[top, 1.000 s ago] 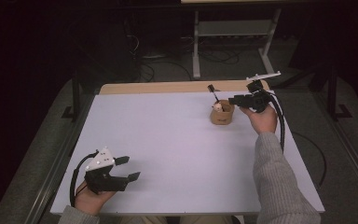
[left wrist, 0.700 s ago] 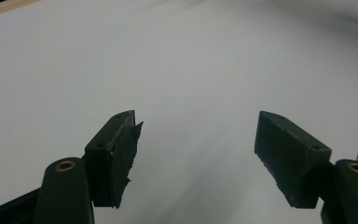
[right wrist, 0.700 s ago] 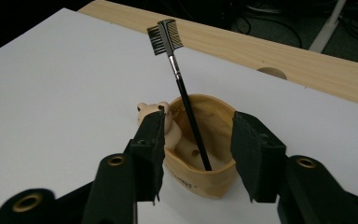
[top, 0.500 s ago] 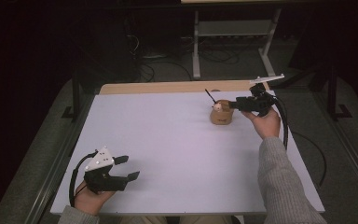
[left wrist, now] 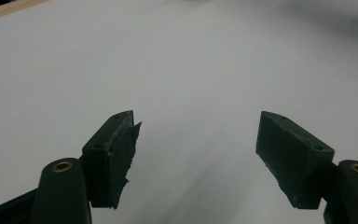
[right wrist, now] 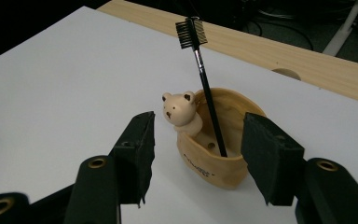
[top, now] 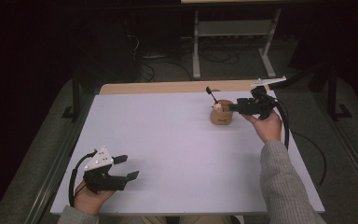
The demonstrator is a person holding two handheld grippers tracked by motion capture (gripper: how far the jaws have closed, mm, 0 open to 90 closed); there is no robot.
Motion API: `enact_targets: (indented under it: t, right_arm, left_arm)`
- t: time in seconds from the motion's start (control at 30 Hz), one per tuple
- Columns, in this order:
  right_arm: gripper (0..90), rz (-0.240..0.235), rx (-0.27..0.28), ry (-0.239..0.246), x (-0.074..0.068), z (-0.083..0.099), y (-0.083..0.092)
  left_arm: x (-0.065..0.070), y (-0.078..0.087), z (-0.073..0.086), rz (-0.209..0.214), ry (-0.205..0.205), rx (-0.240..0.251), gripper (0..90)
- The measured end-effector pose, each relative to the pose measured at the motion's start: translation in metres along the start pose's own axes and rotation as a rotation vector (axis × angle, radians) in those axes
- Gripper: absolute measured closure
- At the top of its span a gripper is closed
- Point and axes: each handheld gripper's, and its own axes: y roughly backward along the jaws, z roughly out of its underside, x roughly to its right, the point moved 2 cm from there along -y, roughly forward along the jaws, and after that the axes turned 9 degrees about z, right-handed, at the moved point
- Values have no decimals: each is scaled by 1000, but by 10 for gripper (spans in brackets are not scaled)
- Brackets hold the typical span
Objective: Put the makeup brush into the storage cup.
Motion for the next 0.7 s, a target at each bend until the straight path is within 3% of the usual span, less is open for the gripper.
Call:
enact_targets:
  t: [0.17, 0.7]
  right_arm:
    - [411, -4, -9, -7, -1, 3, 2]
    - [383, -9, 5, 42, -10, 6, 9]
  left_arm:
    - [0, 0, 0, -1, 0, -1, 277]
    - [-1, 0, 0, -6, 0, 0, 266]
